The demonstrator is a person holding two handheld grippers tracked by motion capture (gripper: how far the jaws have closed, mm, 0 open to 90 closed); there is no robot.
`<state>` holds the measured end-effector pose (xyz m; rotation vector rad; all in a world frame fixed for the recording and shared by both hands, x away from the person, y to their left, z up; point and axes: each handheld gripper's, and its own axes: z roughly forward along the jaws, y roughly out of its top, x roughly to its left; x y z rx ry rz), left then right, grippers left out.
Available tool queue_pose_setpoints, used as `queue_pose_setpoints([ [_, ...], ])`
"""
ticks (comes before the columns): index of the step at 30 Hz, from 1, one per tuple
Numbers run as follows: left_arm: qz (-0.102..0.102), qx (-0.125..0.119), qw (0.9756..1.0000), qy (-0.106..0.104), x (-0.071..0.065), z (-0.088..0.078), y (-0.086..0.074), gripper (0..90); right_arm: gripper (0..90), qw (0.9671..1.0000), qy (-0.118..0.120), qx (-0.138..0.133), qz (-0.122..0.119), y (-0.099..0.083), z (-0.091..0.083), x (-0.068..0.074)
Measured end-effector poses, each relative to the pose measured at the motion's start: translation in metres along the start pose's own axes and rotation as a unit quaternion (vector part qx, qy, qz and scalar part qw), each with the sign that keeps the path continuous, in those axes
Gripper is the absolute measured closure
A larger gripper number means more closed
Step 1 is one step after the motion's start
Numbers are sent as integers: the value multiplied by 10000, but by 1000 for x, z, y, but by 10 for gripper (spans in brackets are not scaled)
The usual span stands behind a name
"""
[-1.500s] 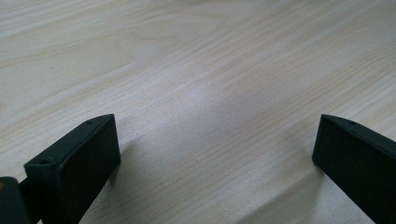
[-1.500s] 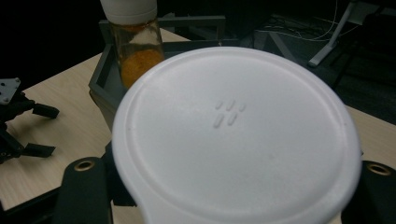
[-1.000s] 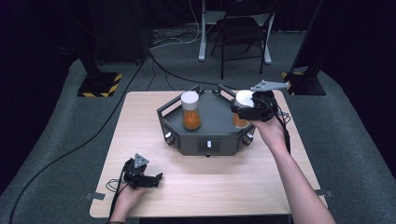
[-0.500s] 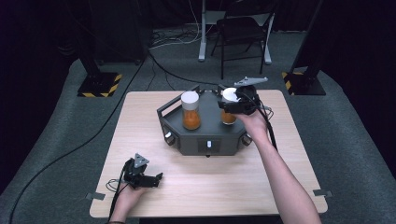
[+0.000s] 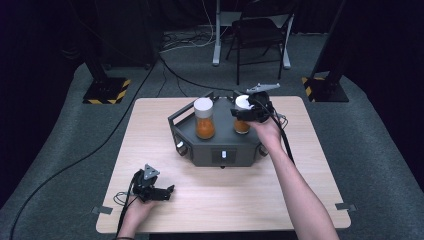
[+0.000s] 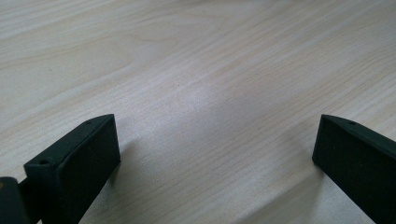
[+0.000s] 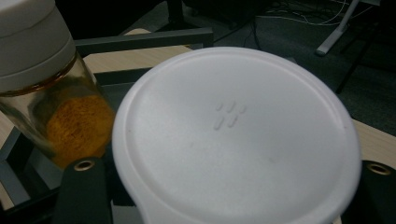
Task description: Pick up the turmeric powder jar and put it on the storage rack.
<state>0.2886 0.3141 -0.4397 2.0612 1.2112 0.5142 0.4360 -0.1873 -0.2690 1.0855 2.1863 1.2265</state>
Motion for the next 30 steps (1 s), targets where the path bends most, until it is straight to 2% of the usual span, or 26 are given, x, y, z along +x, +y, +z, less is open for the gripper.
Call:
queue_pose_setpoints([
  [4, 0, -1, 10000, 0, 0, 0, 0, 0, 280, 10000, -1, 28, -22, 1, 1, 0],
  [8, 1, -2, 10000, 0, 0, 0, 0, 0, 180, 9997, -230, 64, -98, 2, -1, 10],
  [11, 1, -1, 10000, 0, 0, 0, 0, 0, 114, 9998, -214, -21, -3, -1, -9, 10],
  [15, 2, 1, 10000, 1, 0, 0, 0, 0, 57, 9994, -329, -14, -46, -4, -23, 16],
  [20, 3, 1, 10000, 2, 0, 0, 0, 0, 53, 9995, -235, -207, -23, -16, -47, 14],
  [27, 1, 1, 10000, 4, 0, 0, 0, 0, 55, 9995, -48, -313, -15, -40, -74, 6],
  [30, 3, 0, 10000, 4, 0, 0, 0, 0, 68, 9996, 29, -272, -40, -52, -81, 1],
])
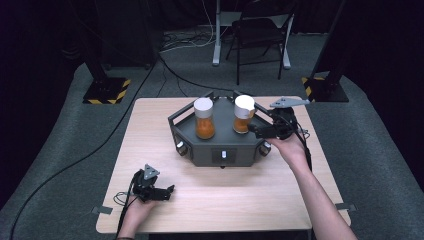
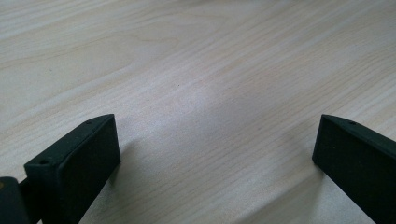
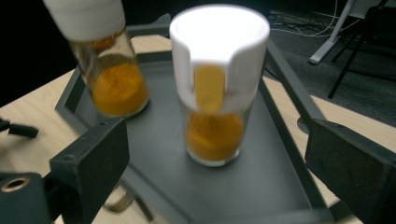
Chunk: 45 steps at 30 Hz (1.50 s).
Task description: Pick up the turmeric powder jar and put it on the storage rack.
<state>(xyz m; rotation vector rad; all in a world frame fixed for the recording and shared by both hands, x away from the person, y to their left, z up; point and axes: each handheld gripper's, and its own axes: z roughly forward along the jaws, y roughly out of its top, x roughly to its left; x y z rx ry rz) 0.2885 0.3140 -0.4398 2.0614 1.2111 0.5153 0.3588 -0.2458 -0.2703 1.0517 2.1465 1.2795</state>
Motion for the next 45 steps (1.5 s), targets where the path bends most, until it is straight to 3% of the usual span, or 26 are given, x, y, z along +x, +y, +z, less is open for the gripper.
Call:
queue_pose_setpoints([
  [7, -1, 1, 10000, 1, 0, 0, 0, 0, 69, 9999, 14, -129, -60, -41, -19, -5],
  [10, -3, 0, 10000, 4, 0, 0, 0, 0, 72, 9998, -92, -173, -98, -61, -26, -2],
  [16, -11, 2, 10000, 13, -1, 0, 0, 0, 75, 9993, -307, -192, 47, -104, -34, 0],
  [23, -15, 5, 10000, 18, -1, 0, 0, 0, 77, 9981, -431, -177, 403, -152, -38, -6],
  [36, -33, 3, 10000, 38, -2, 0, 0, 0, 82, 9960, -591, 126, 659, -198, -27, -16],
  [45, -37, 2, 10000, 44, -2, 0, 0, 0, 84, 9930, -587, 648, 800, -202, -14, -21],
])
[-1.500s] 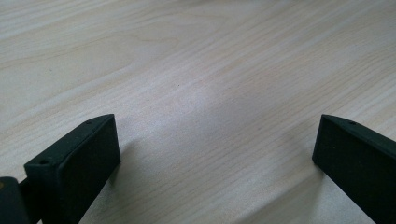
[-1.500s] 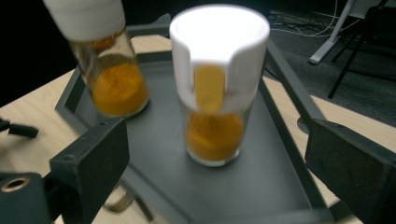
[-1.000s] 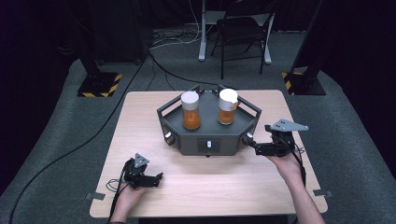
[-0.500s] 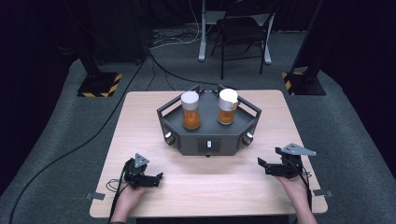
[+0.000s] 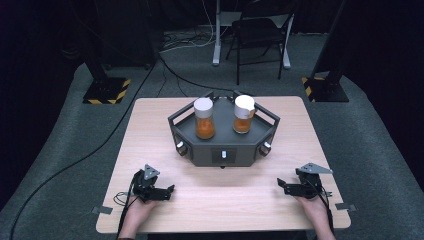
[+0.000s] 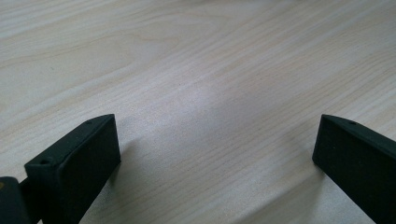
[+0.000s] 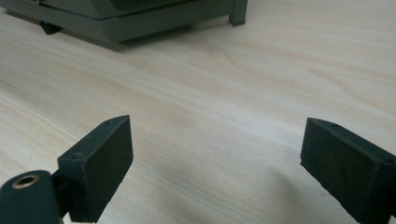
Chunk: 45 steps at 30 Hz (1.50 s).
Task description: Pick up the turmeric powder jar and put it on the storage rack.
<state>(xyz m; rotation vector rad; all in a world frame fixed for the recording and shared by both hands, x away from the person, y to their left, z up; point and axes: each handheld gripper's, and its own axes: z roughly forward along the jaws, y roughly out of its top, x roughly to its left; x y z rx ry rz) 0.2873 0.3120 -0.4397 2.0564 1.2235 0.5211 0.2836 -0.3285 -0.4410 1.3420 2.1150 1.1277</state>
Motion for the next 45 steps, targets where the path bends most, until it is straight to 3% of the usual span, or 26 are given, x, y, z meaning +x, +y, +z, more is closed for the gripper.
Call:
queue_pose_setpoints([
  [6, 1, 0, 10000, 2, 0, 0, 0, 1, 90, 9997, -16, 208, 104, 2, 3, 1],
  [14, -1, -1, 10000, 2, -1, 0, 0, 0, 76, 9977, -408, 438, -309, 9, 7, 24],
  [45, -10, -4, 10000, 3, -1, 0, -1, 0, 65, 9977, -420, 450, -297, 9, 7, 25],
])
